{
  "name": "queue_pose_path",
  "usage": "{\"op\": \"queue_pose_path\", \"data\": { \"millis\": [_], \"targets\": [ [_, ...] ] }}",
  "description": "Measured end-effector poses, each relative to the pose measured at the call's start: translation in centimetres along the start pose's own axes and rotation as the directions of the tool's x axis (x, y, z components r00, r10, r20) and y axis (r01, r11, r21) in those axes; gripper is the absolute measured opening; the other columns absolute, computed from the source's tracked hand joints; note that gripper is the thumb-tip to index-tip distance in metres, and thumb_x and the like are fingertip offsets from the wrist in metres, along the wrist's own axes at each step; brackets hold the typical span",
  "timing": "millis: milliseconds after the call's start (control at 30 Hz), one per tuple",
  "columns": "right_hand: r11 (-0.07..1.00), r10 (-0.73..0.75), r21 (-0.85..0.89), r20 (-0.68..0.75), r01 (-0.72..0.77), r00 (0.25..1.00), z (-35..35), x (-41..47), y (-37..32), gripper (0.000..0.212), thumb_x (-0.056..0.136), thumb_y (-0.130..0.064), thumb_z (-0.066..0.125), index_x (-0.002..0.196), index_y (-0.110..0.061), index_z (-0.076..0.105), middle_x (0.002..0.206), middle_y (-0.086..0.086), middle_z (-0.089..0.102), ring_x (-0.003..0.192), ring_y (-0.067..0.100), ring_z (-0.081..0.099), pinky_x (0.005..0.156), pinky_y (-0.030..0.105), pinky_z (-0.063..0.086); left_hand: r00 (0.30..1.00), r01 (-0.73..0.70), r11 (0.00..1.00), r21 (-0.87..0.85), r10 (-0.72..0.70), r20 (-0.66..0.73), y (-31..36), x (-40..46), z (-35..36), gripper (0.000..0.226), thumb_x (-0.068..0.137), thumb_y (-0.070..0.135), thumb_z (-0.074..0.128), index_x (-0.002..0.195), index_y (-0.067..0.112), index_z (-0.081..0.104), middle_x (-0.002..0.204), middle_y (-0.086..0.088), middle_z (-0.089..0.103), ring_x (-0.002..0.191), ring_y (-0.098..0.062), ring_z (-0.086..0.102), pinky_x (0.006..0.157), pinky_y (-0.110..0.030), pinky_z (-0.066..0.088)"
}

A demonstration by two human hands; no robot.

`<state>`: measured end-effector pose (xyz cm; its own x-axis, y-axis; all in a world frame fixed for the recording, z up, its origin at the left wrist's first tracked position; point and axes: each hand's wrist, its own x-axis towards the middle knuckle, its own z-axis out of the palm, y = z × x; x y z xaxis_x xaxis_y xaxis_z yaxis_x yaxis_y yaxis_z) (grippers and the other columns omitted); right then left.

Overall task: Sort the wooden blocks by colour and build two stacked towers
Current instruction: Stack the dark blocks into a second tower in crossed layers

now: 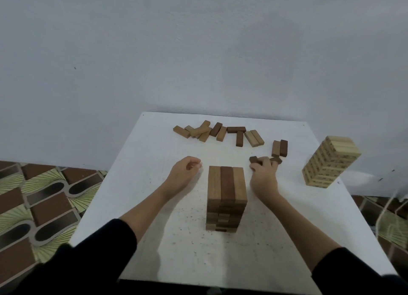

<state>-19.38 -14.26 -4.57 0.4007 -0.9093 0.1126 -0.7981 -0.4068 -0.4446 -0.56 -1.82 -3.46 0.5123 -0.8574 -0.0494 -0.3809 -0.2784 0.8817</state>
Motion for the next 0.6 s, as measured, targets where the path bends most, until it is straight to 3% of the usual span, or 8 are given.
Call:
{"op": "queue_pose_path", "data": {
  "millis": [133,200,300,400,500,600],
  "targets": [
    [0.972,-0.101,0.220,0.096,0.078,0.990,1.3,0.0,-1.4,0.021,0.092,-0.003,0.050,0.108,-0.009,0.062,0.132,0.016,0.043,0.123,0.030,0.035,0.102,0.030,0.029,0.997,-0.070,0.994,0.087,0.067,0.031,-0.5,1.3,0.9,0.021,0.091,0.007,0.057,0.111,0.010,0.063,0.106,0.001,0.063,0.098,-0.011,0.058,0.070,-0.003,0.043],
    [0.965,-0.225,0.171,0.150,0.199,0.963,1.7,0.7,-2.2,0.025,0.095,-0.009,0.050,0.117,-0.007,0.062,0.137,0.011,0.042,0.125,0.025,0.034,0.099,0.020,0.023,0.993,-0.110,0.989,0.100,0.104,0.059,-0.5,2.1,1.4,0.021,0.088,0.003,0.061,0.108,0.009,0.064,0.106,0.000,0.063,0.096,-0.012,0.058,0.072,-0.001,0.043],
    [0.927,-0.337,0.260,0.252,0.271,0.907,1.6,2.3,-3.4,0.031,0.097,-0.011,0.047,0.126,-0.011,0.057,0.139,0.004,0.044,0.129,0.018,0.037,0.098,0.013,0.021,0.990,-0.128,0.984,0.127,0.118,0.083,0.4,3.0,2.0,0.025,0.086,0.006,0.065,0.111,0.011,0.062,0.114,-0.001,0.060,0.098,-0.010,0.055,0.073,-0.007,0.043],
    [0.880,-0.397,0.330,0.117,0.342,0.910,1.6,3.9,-3.5,0.029,0.093,0.001,0.047,0.117,-0.004,0.062,0.127,0.011,0.057,0.121,0.024,0.049,0.098,0.014,0.032,0.987,-0.137,0.978,0.157,0.121,0.109,0.9,4.1,2.4,0.038,0.081,0.012,0.074,0.116,0.011,0.060,0.124,-0.003,0.053,0.111,-0.016,0.049,0.088,-0.020,0.041],
    [0.922,-0.314,0.237,-0.005,0.306,0.950,1.9,6.3,-2.8,0.038,0.087,0.013,0.042,0.114,0.000,0.063,0.129,0.016,0.055,0.123,0.031,0.045,0.102,0.023,0.029,0.968,-0.183,0.961,0.209,0.138,0.210,0.9,5.2,2.7,0.056,0.074,0.020,0.080,0.124,0.015,0.056,0.137,-0.001,0.043,0.126,-0.018,0.037,0.106,-0.037,0.036],
    [0.974,-0.228,0.041,0.102,0.225,0.968,1.7,8.9,-2.0,0.055,0.082,0.013,0.039,0.132,-0.006,0.051,0.147,0.010,0.037,0.136,0.030,0.030,0.107,0.030,0.021,0.948,-0.206,0.945,0.252,0.129,0.291,0.6,6.1,3.2,0.064,0.073,0.021,0.081,0.129,0.016,0.051,0.137,0.001,0.041,0.125,-0.016,0.034,0.107,-0.034,0.036]
  ]
}}
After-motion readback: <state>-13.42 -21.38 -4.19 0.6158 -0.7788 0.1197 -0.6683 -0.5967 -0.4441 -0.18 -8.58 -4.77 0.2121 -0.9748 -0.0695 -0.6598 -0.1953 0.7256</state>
